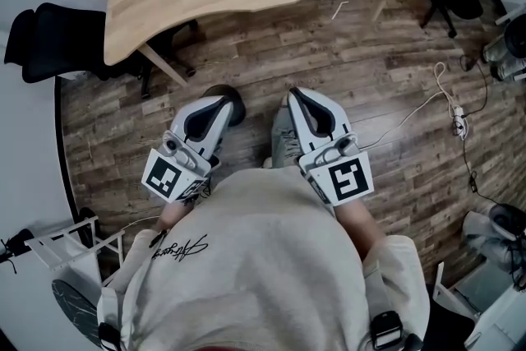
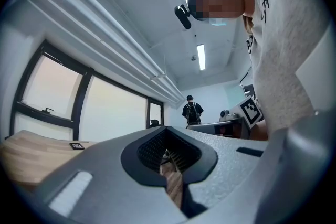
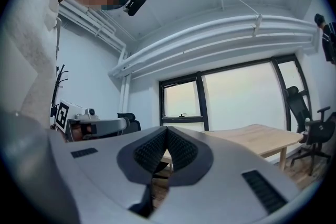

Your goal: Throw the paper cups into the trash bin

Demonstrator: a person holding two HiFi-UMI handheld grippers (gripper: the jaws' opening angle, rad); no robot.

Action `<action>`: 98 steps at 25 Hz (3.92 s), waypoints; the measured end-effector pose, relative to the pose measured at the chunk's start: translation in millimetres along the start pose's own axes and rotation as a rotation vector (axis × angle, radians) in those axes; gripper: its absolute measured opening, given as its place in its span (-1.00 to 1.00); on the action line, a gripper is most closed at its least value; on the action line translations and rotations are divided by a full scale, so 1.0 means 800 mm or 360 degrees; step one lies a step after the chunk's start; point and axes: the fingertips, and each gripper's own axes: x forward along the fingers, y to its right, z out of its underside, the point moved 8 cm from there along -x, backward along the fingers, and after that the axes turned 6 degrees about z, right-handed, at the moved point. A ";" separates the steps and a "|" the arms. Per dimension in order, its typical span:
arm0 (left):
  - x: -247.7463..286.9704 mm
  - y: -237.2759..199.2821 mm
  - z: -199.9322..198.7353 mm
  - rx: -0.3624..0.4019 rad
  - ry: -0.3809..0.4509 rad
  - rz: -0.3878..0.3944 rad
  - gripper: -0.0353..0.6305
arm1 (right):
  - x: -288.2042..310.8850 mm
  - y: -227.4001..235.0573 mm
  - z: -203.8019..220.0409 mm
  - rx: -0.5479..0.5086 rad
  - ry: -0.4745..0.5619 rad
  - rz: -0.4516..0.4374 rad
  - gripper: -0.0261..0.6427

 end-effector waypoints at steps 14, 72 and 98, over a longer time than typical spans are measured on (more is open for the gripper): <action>0.068 -0.106 0.017 0.0034 0.0004 -0.0077 -0.89 | 0.119 0.075 0.015 -0.0006 -0.0023 -0.0096 -0.90; 0.231 -0.387 0.062 0.0008 -0.0064 -0.0285 -0.89 | 0.432 0.269 0.076 0.0040 -0.0255 -0.0314 -0.70; 0.169 -0.391 0.067 -0.0023 -0.0241 -0.0485 -0.89 | 0.570 0.287 0.276 -0.0094 -0.0741 -0.0309 -0.08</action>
